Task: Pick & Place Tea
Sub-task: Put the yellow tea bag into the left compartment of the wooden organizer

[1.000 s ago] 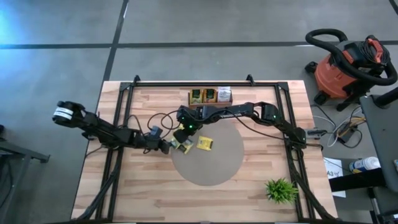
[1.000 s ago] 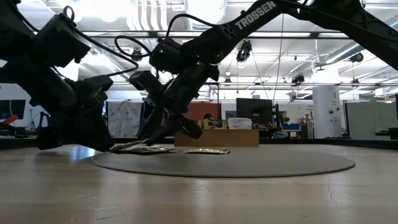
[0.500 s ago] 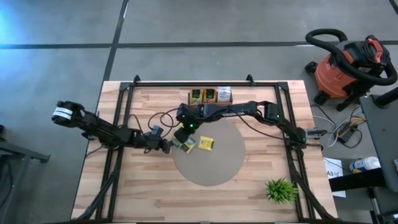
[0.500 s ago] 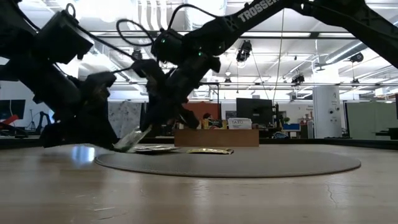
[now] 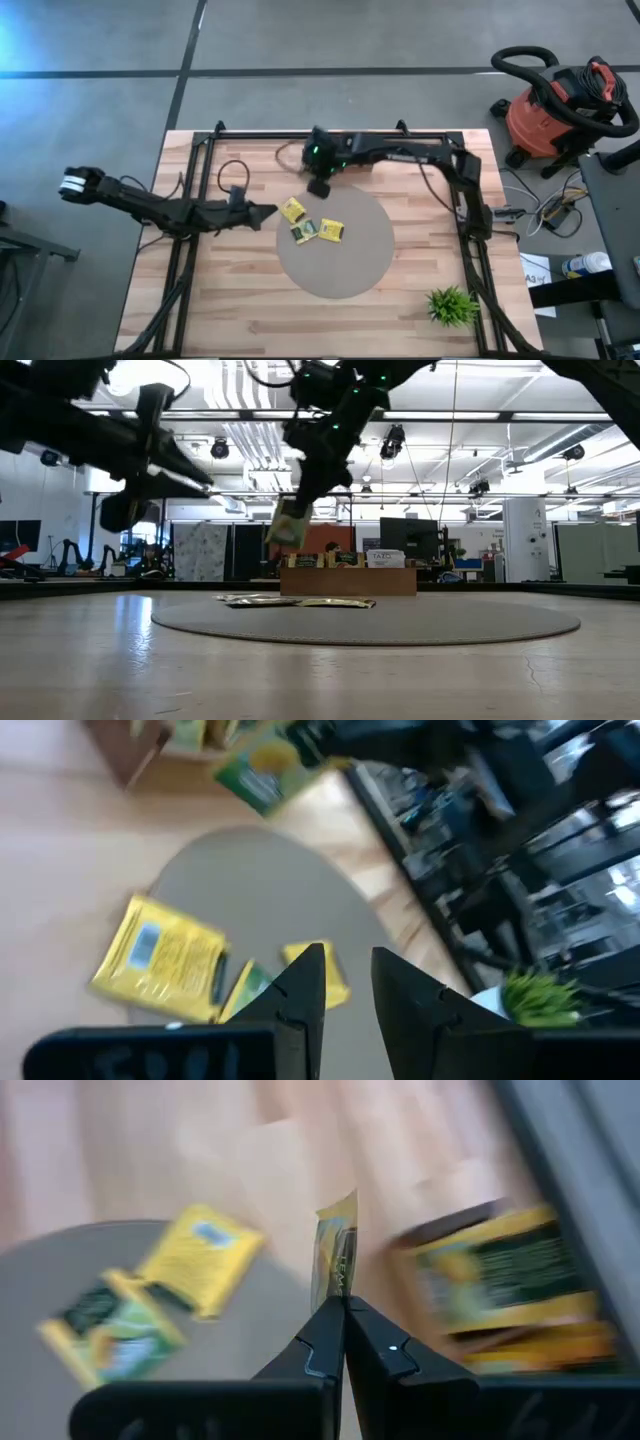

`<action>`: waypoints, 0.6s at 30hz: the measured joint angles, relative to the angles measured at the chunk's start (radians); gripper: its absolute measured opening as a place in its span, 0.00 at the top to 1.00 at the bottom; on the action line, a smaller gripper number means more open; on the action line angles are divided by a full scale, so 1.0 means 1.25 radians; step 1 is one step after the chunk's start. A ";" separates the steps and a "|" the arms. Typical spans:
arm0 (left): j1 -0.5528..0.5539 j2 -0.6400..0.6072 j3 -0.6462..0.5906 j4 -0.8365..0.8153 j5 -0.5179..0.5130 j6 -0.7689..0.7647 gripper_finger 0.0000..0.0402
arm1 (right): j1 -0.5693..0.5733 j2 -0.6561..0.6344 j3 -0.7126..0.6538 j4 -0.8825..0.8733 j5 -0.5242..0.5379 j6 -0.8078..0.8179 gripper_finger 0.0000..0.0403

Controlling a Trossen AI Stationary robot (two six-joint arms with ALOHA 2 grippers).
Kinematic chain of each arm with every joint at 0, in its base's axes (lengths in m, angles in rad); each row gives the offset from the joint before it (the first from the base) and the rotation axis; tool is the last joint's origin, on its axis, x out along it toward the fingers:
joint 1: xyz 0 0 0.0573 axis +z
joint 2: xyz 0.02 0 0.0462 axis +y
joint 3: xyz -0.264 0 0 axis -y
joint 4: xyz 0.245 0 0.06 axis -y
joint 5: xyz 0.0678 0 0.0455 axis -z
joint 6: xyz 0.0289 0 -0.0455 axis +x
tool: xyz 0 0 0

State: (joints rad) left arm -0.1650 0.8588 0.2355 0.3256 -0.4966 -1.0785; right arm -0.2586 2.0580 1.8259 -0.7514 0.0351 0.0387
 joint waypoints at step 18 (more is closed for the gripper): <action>0.000 -0.045 -0.002 0.000 -0.048 0.006 0.80 | -0.172 0.019 0.000 0.053 -0.083 -0.281 0.98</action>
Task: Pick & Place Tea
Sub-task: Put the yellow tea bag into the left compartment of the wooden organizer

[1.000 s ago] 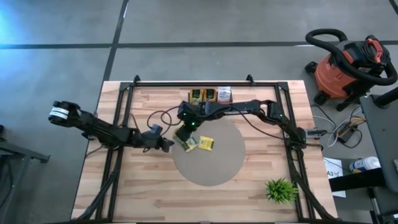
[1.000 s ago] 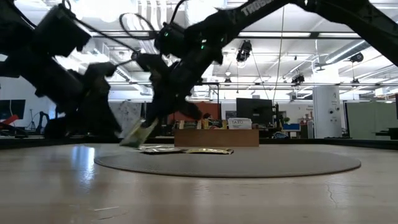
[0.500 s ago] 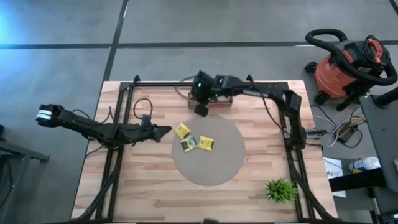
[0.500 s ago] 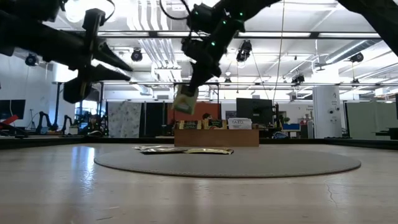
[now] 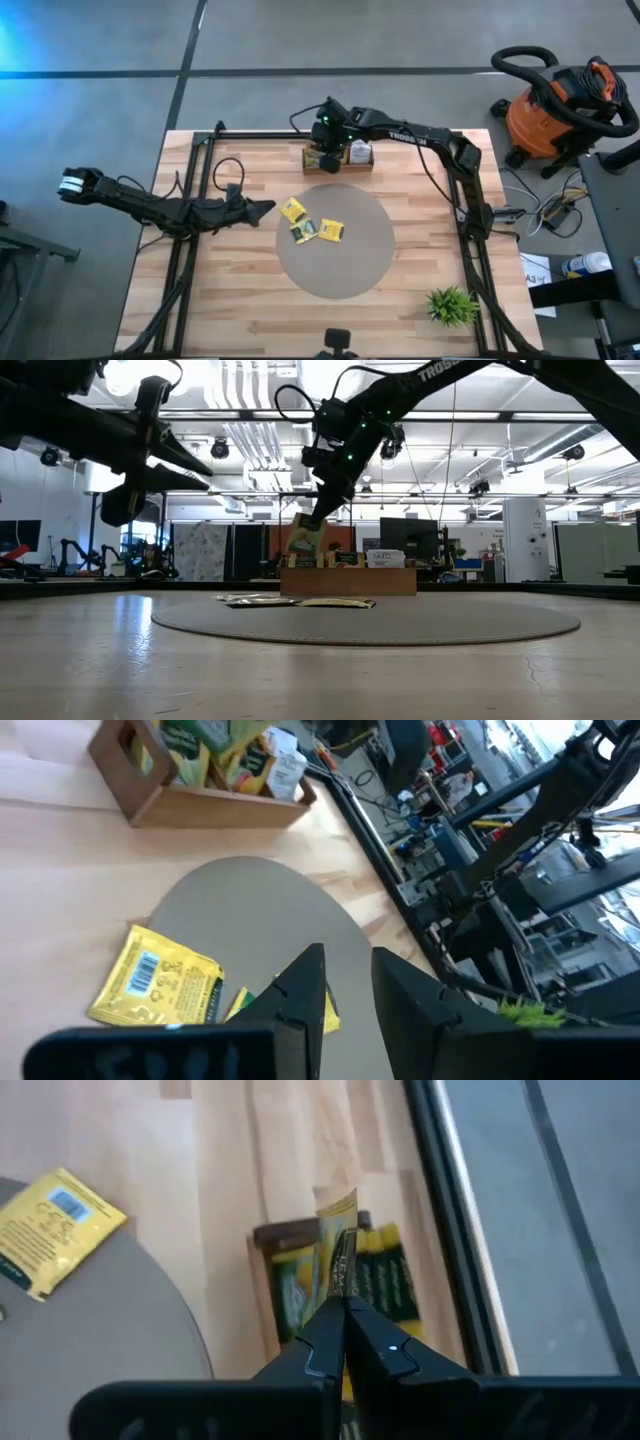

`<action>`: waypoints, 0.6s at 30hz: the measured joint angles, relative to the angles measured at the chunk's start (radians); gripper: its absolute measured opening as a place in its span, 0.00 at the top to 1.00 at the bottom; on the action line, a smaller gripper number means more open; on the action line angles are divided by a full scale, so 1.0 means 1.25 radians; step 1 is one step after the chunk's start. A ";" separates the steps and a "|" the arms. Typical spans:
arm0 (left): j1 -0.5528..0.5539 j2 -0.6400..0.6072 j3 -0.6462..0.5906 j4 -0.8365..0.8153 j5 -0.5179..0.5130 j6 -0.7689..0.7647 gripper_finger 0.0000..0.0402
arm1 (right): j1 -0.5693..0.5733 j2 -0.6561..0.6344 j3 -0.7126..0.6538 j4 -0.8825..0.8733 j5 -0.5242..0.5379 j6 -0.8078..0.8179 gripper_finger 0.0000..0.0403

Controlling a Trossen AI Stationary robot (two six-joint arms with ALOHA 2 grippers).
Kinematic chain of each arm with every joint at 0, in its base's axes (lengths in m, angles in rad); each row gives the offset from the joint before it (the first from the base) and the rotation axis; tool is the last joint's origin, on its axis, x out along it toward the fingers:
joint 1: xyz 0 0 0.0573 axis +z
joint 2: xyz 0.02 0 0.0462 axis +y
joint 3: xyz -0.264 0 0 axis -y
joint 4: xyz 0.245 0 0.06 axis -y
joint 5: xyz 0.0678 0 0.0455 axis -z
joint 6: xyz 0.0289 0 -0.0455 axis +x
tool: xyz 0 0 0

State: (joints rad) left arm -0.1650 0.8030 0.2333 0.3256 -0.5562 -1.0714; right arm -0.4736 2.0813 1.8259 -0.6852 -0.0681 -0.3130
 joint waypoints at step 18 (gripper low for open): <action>0.008 0.004 -0.008 -0.004 -0.025 -0.025 0.80 | 0.007 0.034 -0.001 -0.042 0.000 -0.130 0.98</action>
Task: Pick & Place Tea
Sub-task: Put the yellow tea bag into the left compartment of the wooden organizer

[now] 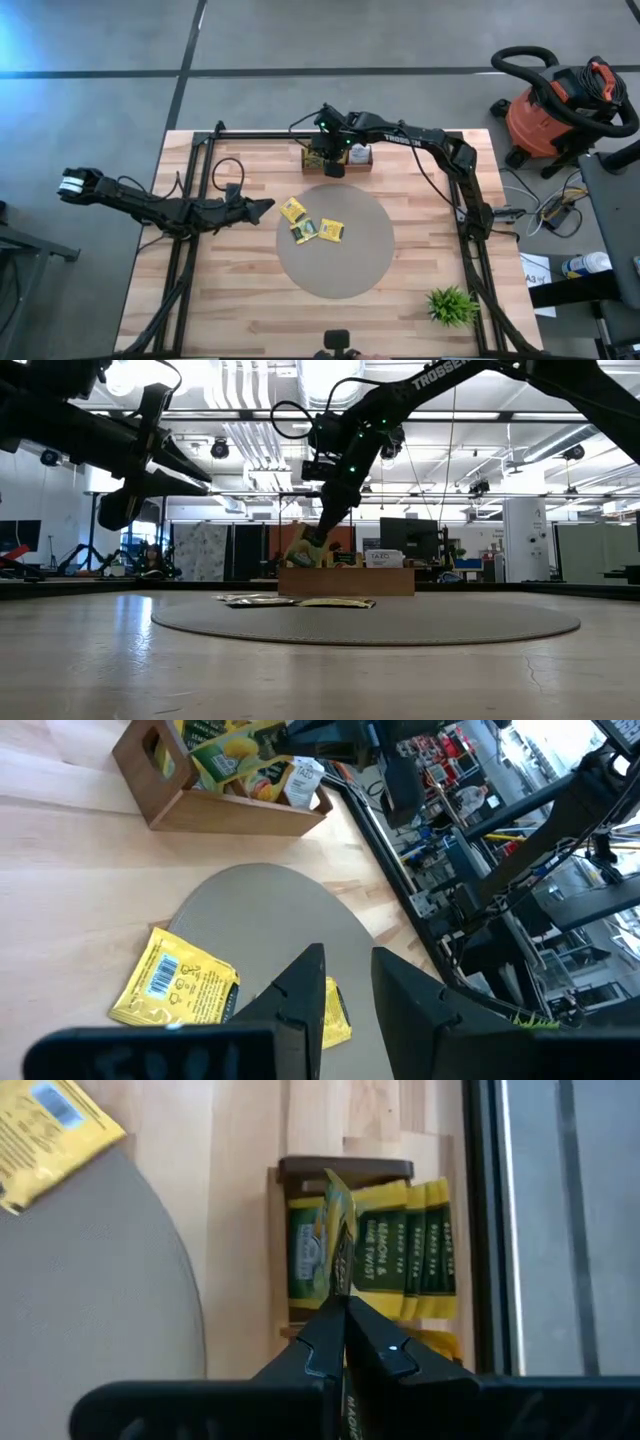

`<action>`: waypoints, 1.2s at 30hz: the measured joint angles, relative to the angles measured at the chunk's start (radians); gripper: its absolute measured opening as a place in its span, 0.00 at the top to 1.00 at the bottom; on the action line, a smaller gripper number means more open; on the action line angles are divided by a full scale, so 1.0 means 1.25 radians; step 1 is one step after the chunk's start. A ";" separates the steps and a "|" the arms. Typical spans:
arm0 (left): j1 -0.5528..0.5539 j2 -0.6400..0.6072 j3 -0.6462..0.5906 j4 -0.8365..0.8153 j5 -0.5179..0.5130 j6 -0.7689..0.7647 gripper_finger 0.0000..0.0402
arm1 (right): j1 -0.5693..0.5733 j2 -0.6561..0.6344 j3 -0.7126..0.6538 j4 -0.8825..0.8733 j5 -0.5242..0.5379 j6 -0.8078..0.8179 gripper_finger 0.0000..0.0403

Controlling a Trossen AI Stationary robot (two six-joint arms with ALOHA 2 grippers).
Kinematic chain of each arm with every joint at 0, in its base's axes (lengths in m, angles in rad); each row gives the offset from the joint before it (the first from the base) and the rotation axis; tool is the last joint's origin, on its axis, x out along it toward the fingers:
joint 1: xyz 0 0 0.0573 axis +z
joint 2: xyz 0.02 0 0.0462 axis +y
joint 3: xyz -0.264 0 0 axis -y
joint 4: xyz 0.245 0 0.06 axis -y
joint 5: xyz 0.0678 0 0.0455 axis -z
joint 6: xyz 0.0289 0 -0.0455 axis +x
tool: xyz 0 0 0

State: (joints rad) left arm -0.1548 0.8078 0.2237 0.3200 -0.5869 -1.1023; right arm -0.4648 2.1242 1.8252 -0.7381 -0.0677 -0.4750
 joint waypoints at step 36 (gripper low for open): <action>0.008 0.001 0.000 -0.002 -0.044 -0.016 0.80 | -0.001 0.219 0.389 -0.250 0.033 0.057 0.98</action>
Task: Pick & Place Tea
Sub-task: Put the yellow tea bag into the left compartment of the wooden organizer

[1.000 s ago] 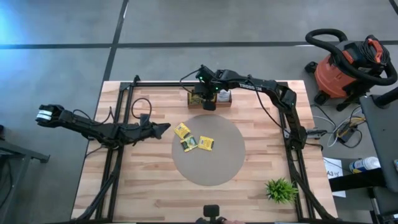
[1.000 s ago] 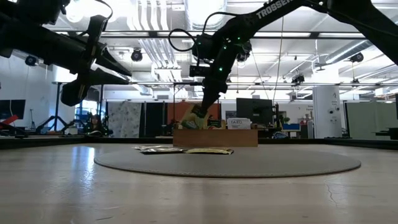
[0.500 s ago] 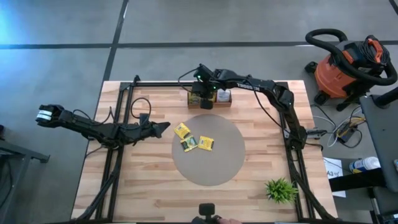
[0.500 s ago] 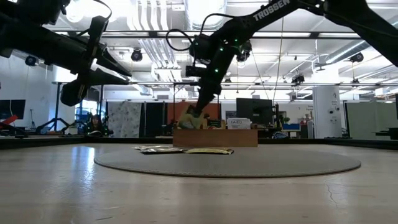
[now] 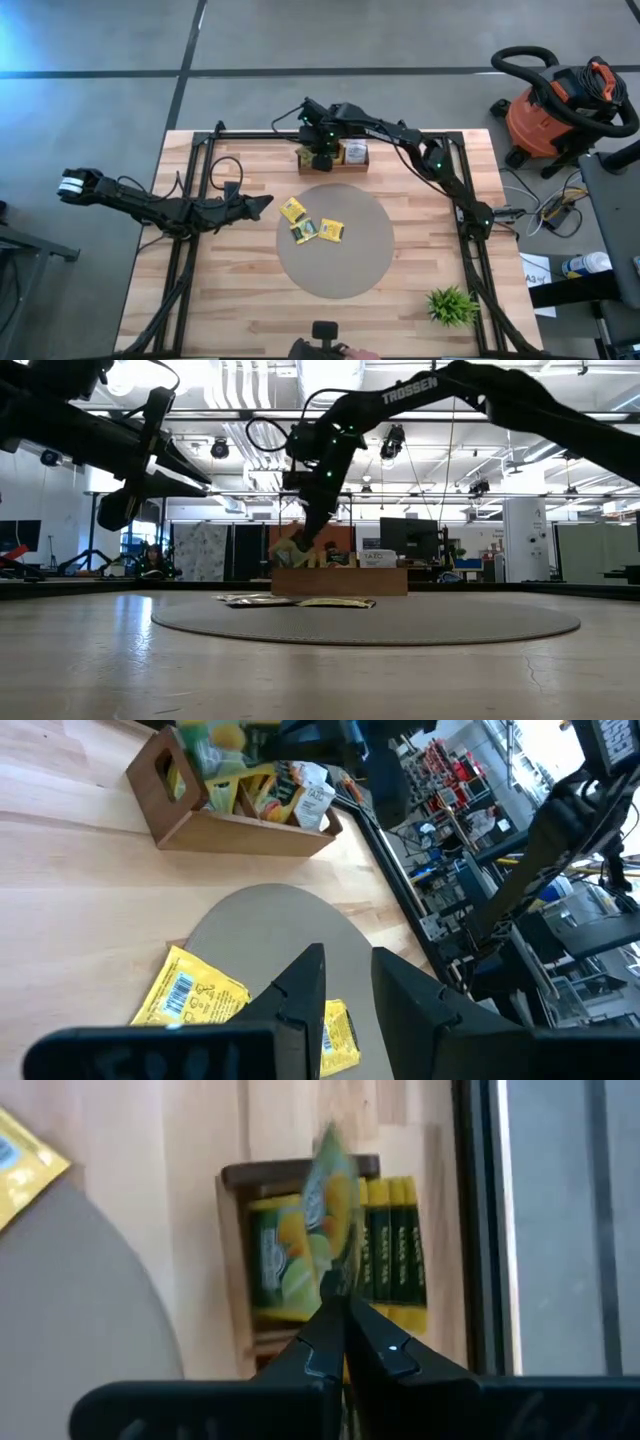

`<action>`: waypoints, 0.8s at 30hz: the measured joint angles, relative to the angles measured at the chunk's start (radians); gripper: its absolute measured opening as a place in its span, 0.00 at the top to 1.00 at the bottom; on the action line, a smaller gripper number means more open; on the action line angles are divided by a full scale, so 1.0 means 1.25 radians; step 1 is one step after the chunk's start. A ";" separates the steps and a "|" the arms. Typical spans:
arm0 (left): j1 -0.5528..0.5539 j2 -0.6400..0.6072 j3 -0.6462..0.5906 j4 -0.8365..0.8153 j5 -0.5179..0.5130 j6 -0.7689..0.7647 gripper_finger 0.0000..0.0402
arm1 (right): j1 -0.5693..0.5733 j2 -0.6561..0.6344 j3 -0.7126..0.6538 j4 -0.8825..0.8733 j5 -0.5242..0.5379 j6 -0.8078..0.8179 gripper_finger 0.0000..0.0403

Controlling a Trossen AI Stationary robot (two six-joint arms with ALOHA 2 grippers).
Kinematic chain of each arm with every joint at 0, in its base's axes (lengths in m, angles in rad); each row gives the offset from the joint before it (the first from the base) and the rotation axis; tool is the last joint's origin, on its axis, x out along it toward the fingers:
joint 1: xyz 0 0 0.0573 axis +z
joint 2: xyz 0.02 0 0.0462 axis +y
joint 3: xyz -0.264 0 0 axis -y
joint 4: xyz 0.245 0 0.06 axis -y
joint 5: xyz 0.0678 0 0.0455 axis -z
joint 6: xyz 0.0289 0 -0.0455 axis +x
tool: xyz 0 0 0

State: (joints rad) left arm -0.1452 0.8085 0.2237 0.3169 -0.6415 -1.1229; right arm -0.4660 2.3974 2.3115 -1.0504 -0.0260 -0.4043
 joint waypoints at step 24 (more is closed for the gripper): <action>0.033 0.004 0.000 0.066 -0.025 0.004 0.80 | 0.020 -0.056 0.035 -0.205 -0.240 0.172 0.98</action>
State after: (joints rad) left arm -0.1045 0.8135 0.2237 0.3988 -0.6732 -1.1184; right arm -0.4416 2.3275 2.3558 -1.3069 -0.3260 -0.1891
